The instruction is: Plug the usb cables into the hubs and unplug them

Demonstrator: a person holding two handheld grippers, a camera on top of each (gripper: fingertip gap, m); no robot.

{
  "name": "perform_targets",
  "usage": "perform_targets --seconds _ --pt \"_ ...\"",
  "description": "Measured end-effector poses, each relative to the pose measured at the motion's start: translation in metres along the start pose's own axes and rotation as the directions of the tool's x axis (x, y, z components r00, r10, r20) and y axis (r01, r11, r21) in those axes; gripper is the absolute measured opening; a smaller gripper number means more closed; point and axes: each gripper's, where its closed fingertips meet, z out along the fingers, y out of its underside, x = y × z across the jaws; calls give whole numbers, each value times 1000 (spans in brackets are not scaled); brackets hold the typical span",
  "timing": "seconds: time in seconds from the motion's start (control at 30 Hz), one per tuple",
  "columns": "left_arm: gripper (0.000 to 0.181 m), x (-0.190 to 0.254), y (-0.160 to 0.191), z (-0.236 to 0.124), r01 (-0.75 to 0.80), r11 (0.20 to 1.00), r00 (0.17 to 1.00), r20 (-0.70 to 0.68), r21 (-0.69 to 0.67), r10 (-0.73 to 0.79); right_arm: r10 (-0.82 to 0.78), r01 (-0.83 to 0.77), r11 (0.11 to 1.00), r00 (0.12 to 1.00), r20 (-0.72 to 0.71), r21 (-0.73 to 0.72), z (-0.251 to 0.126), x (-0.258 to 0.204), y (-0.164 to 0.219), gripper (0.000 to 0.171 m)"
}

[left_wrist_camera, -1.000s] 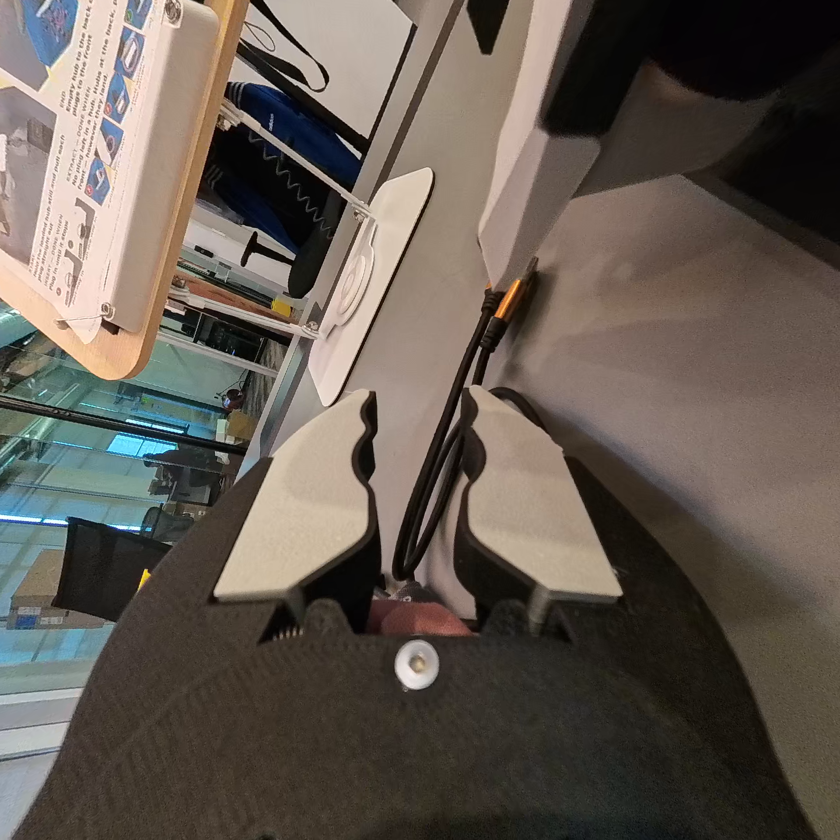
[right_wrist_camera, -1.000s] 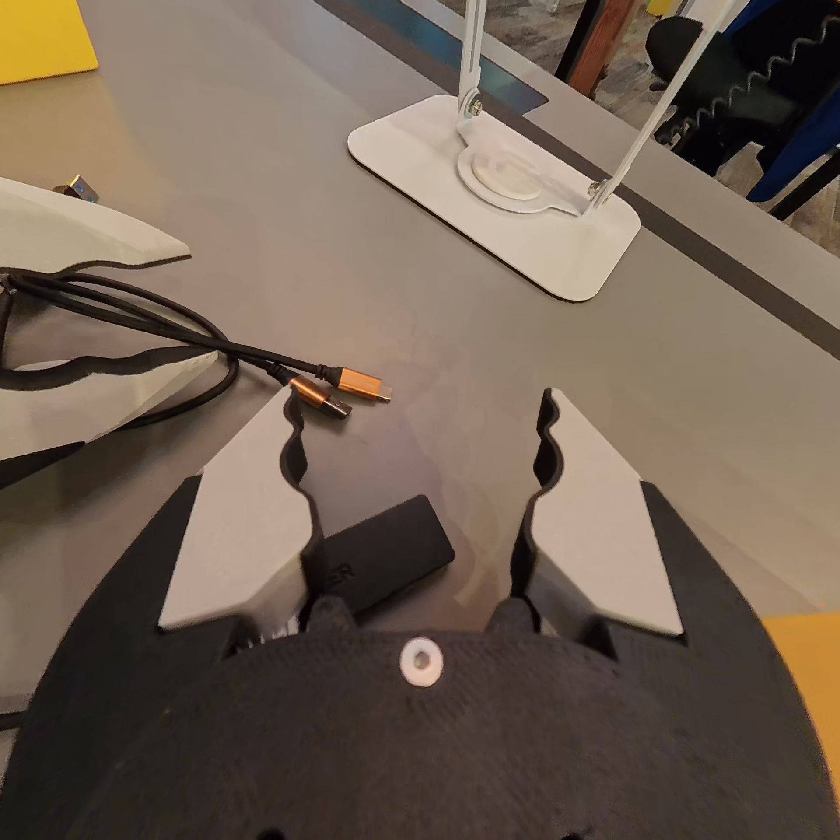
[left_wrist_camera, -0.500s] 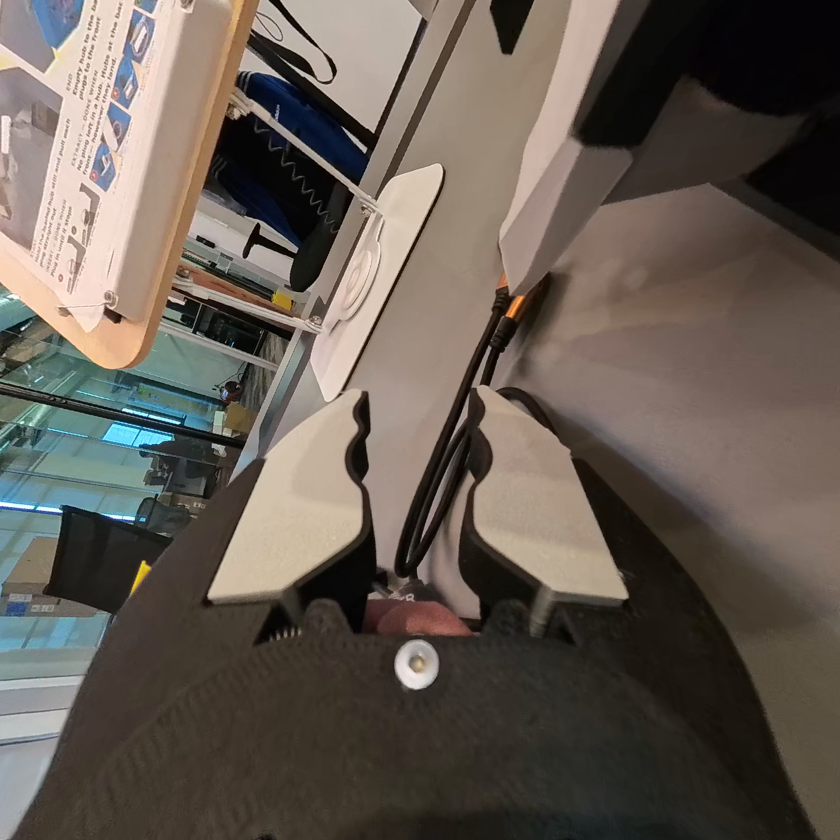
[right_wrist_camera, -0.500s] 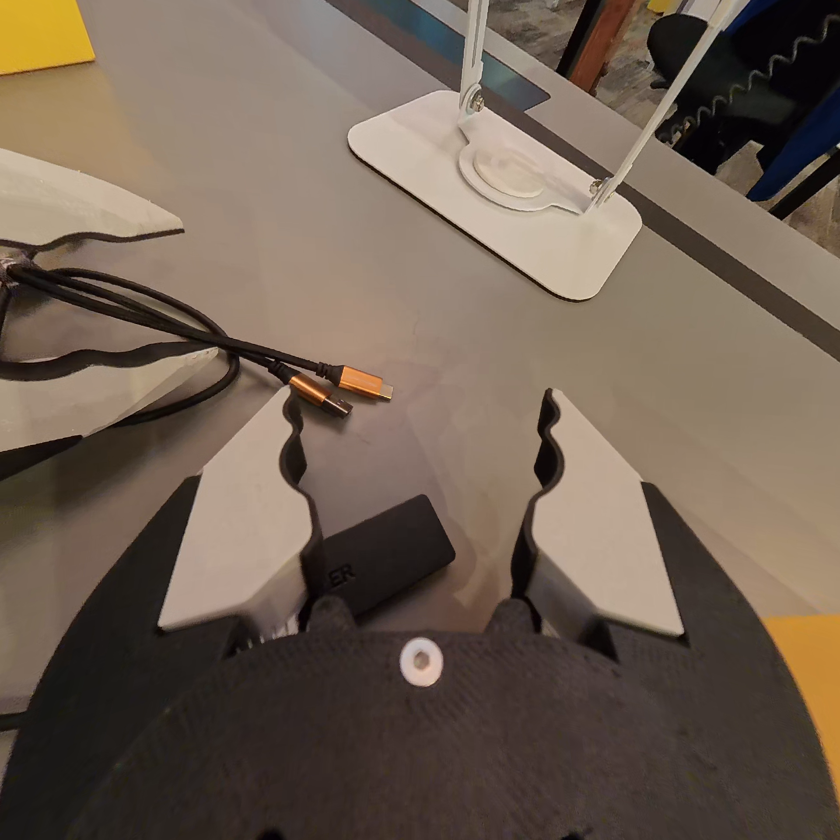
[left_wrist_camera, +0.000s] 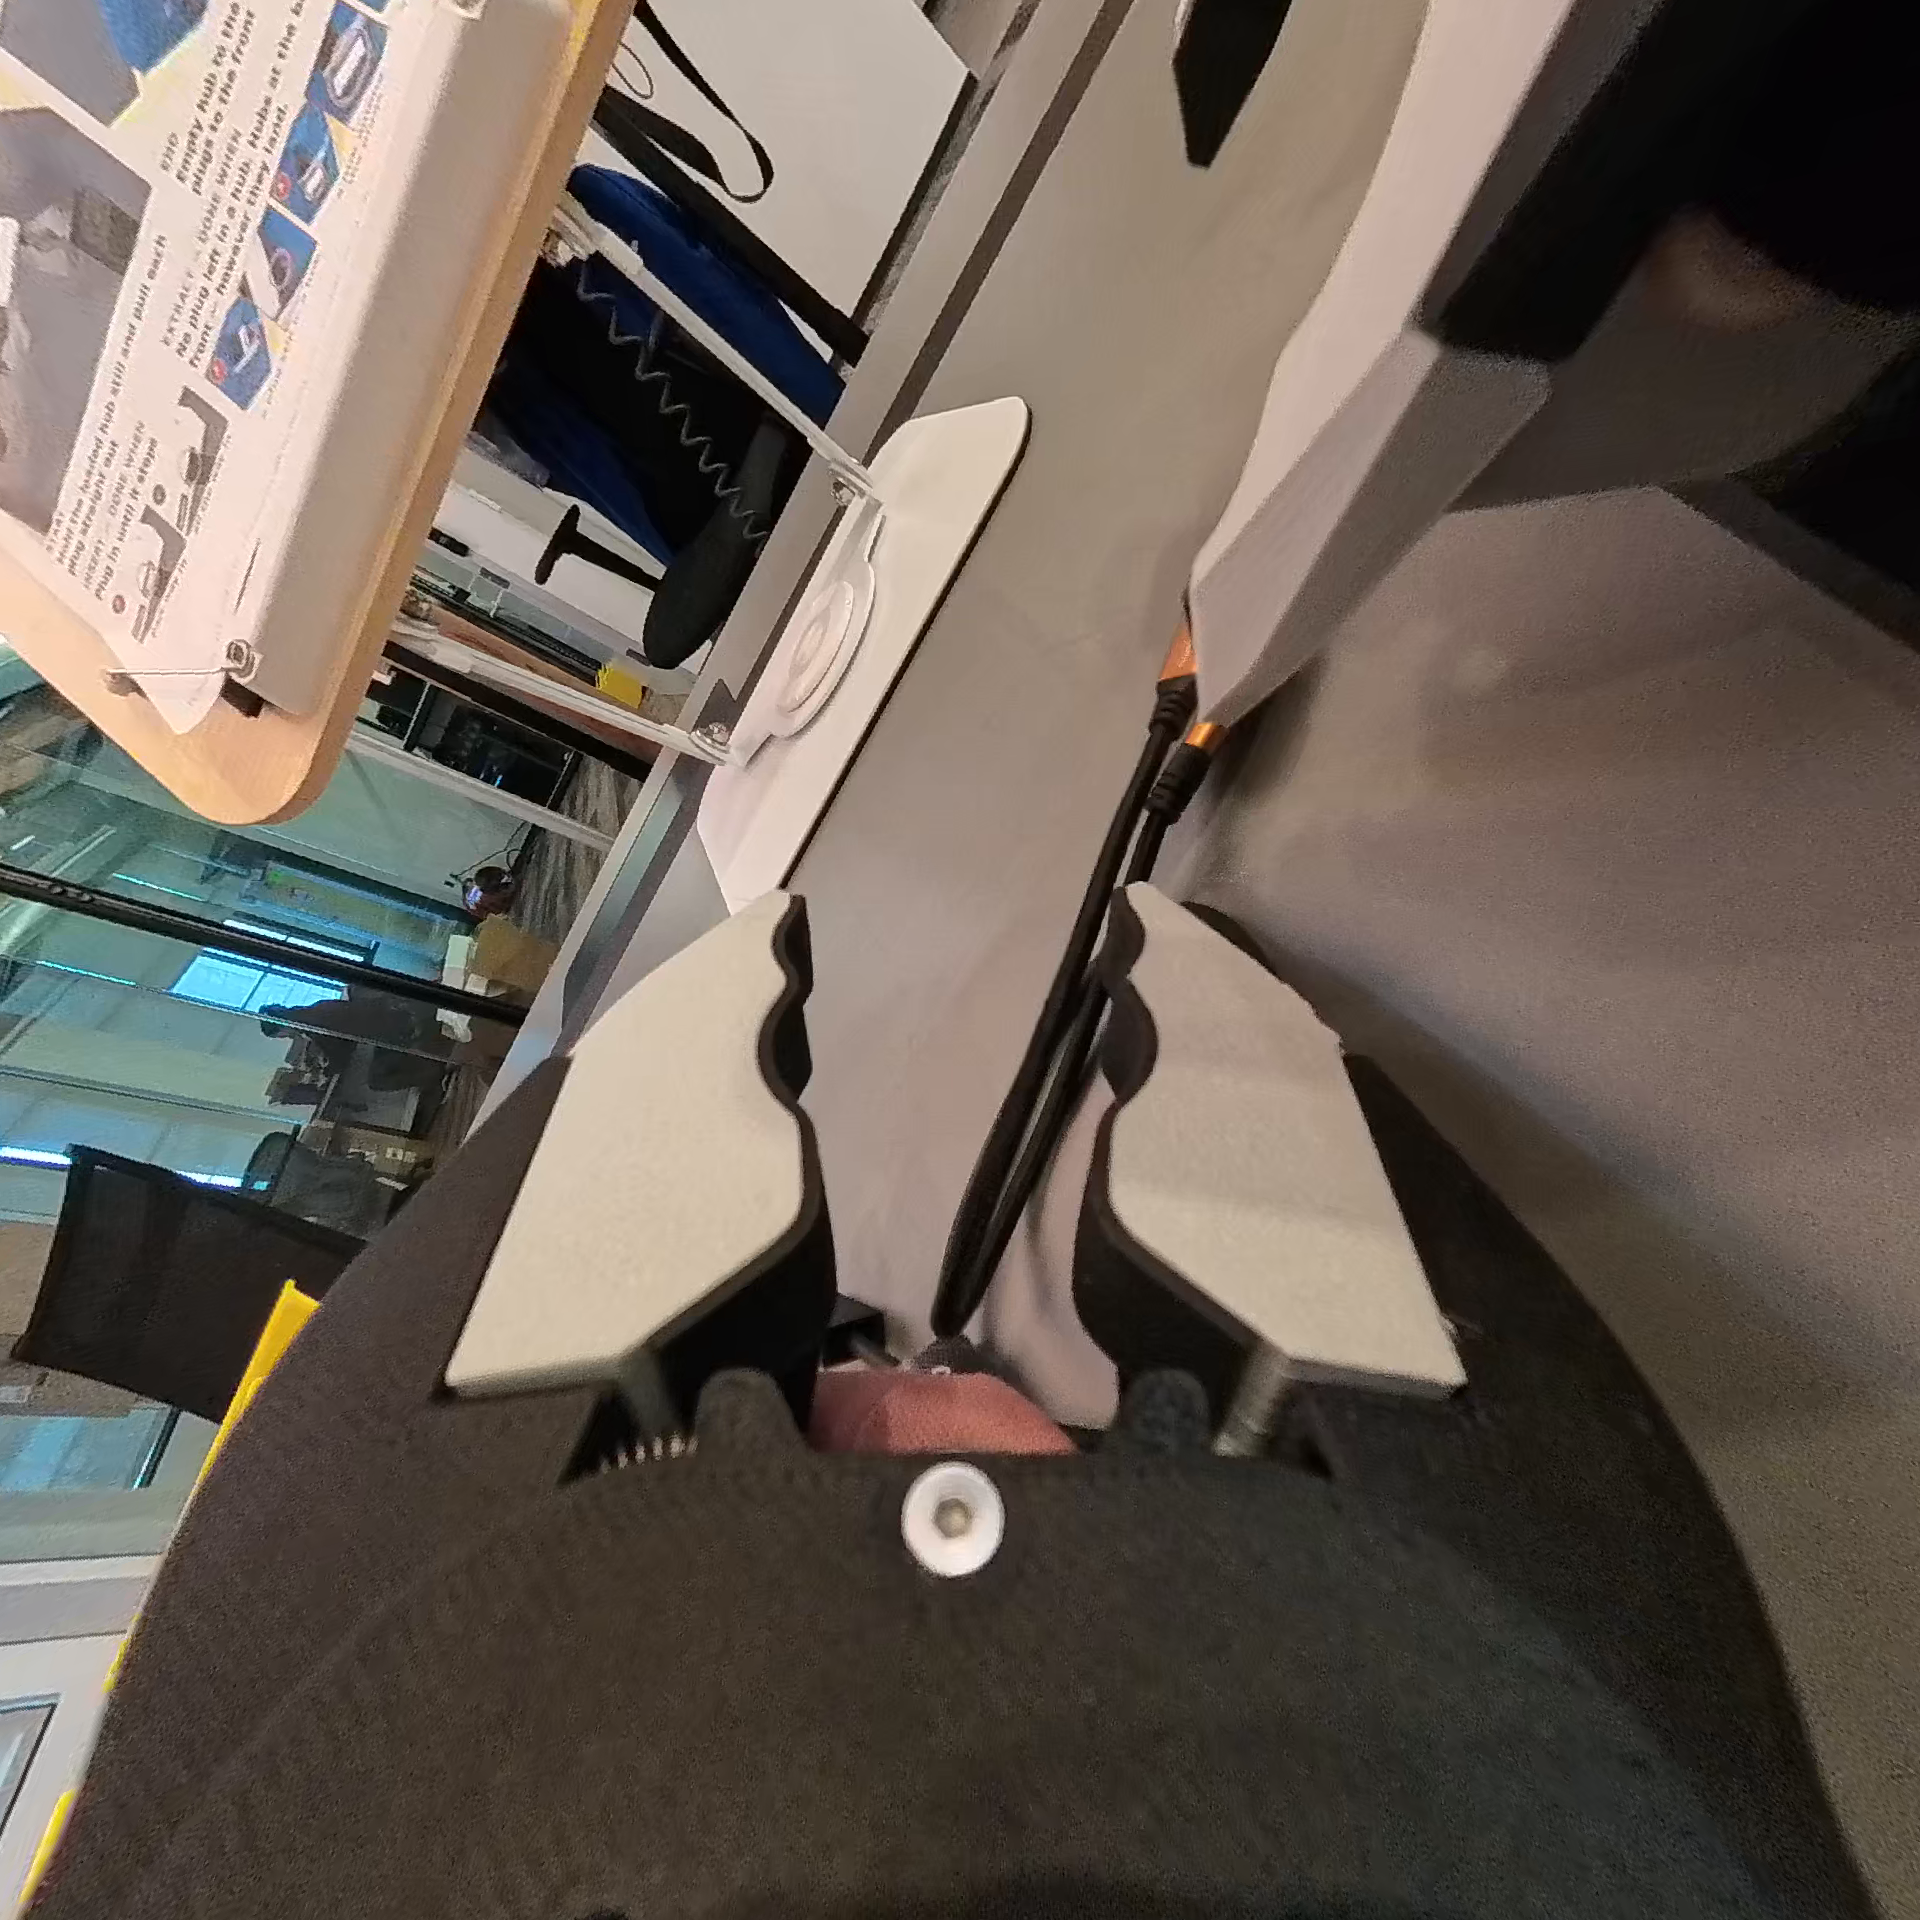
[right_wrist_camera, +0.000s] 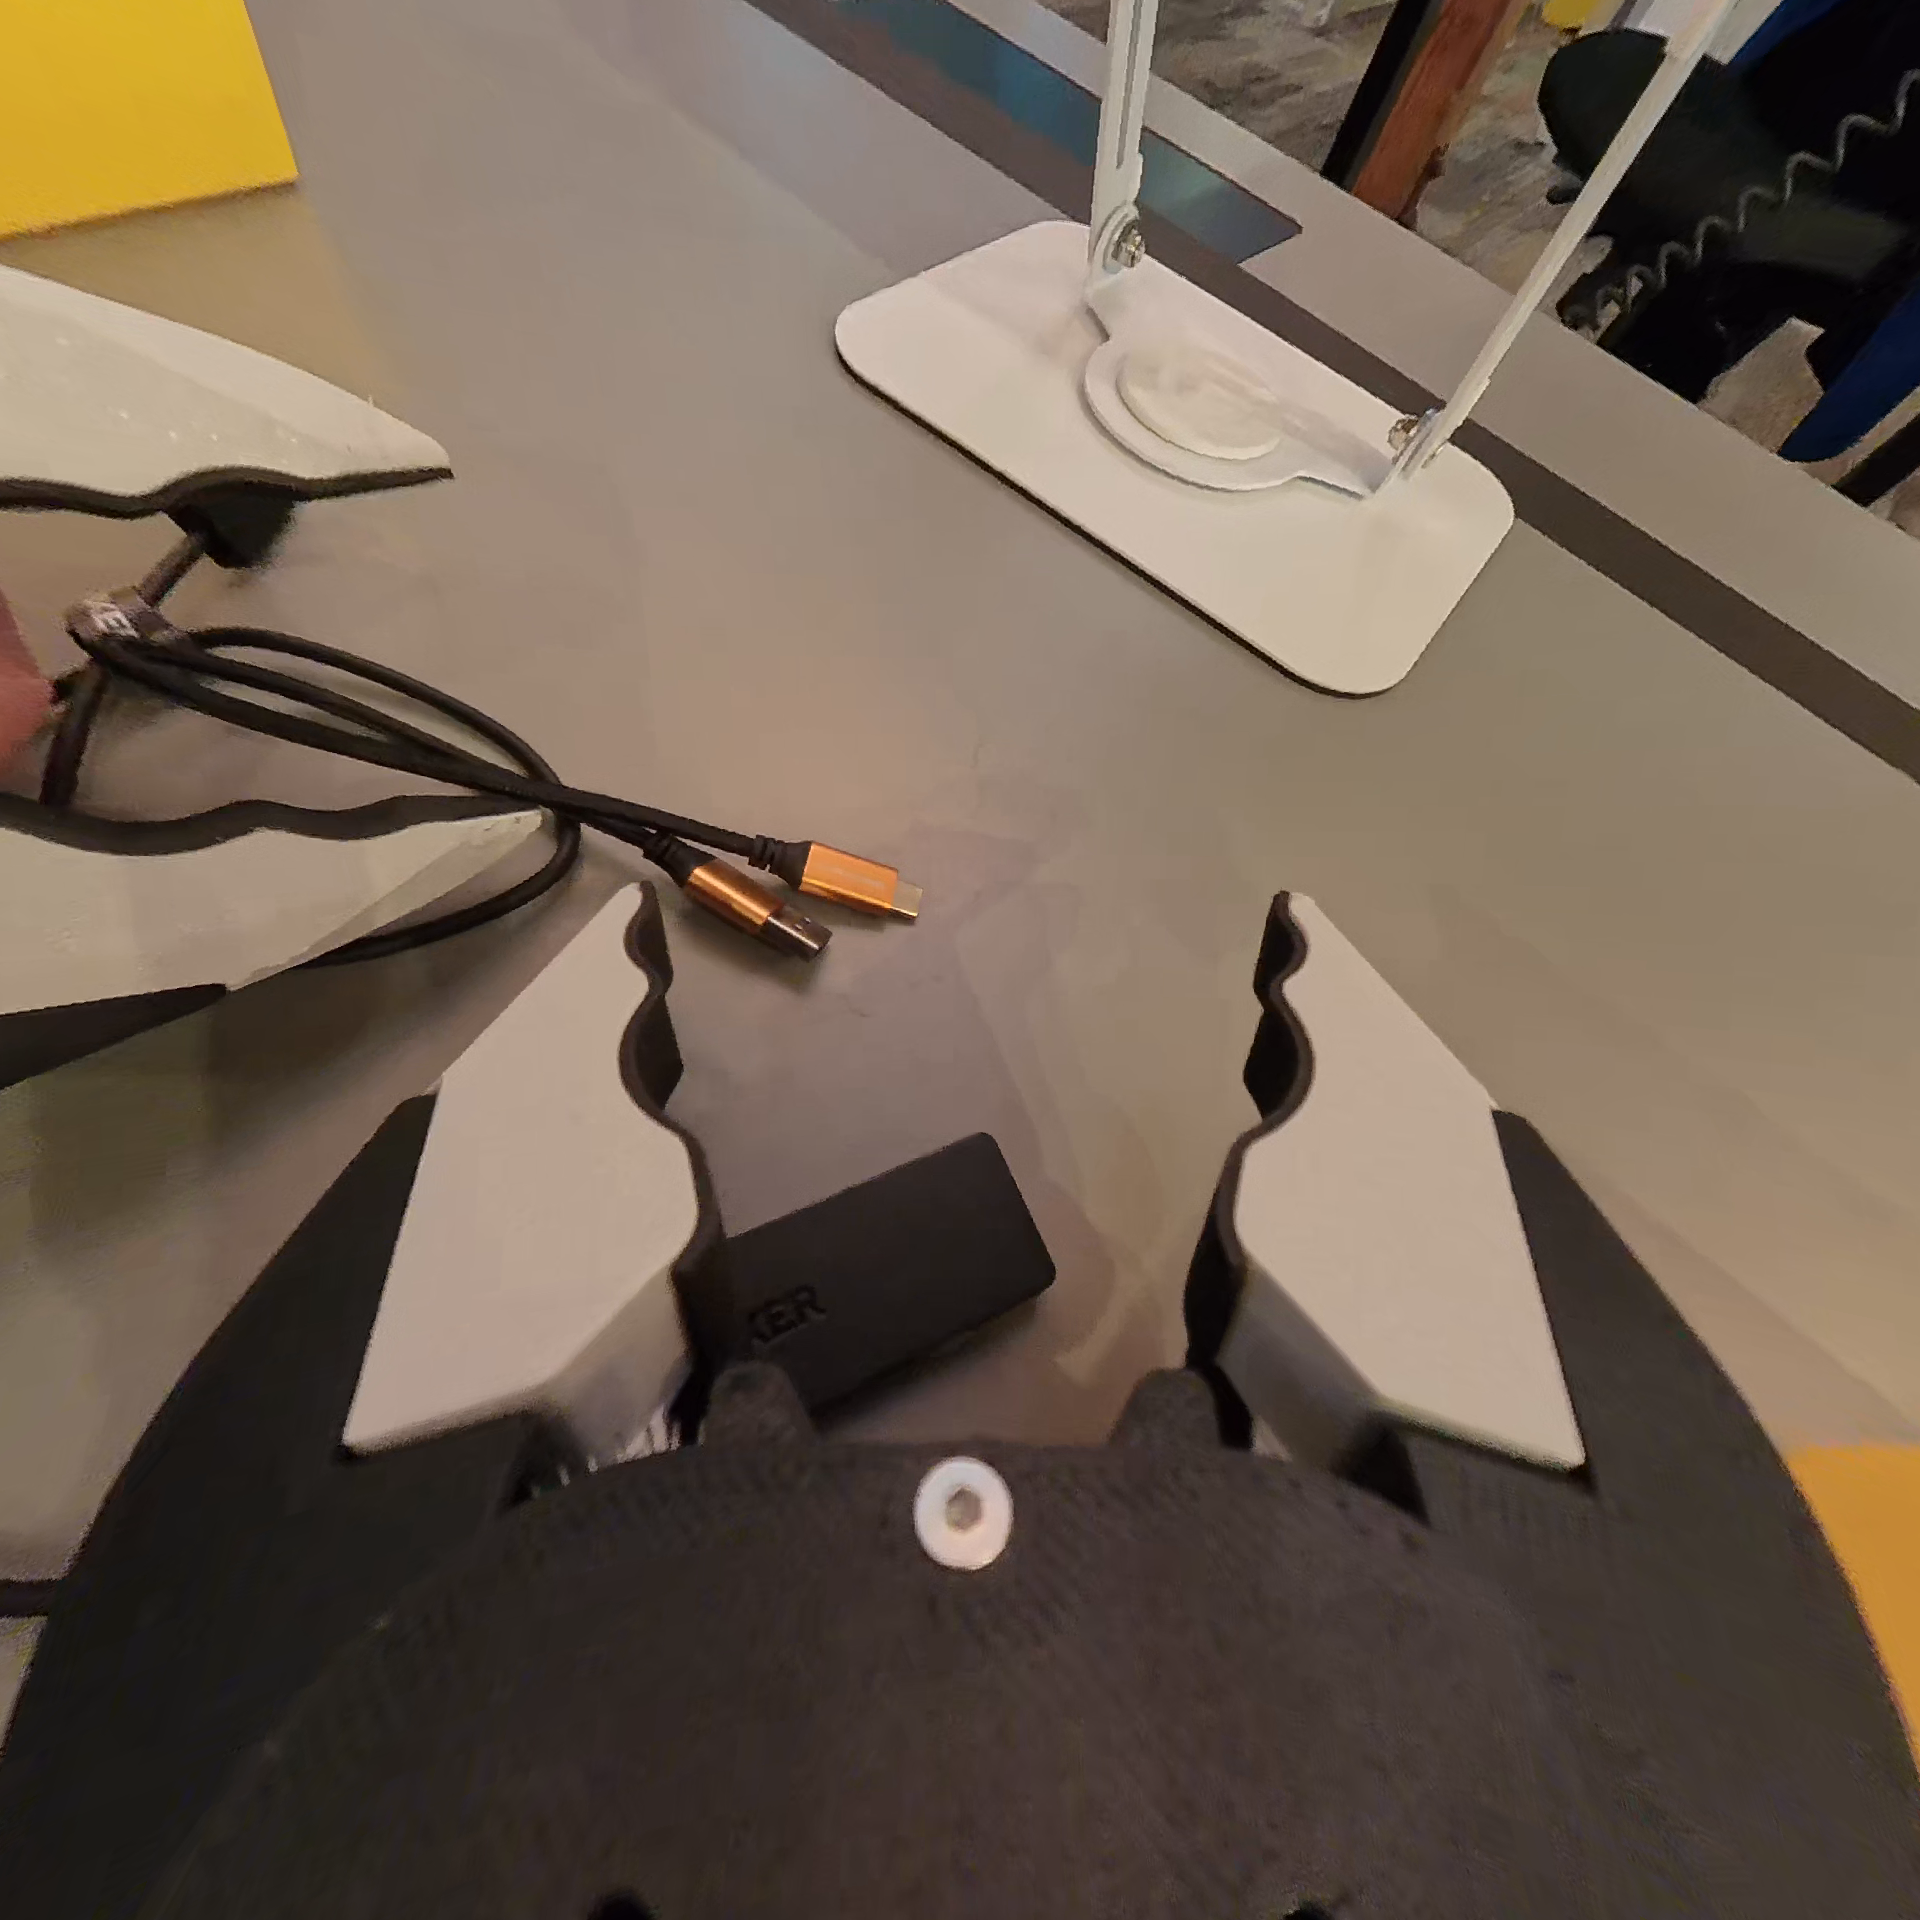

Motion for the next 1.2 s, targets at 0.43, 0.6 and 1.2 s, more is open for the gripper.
perform_targets --seconds 0.43,0.6,1.2 --pt "54 2 -2 0 6 1000 1000 -20 12 -6 47 -53 997 995 93 62 -8 -6 -7 116" --pt "55 2 -2 -1 13 1000 999 -30 17 -12 34 -43 996 994 105 78 -10 -8 -9 113" --pt "67 -3 -2 -1 42 999 999 -16 17 -42 -85 84 994 996 6 69 -8 -10 -8 114"
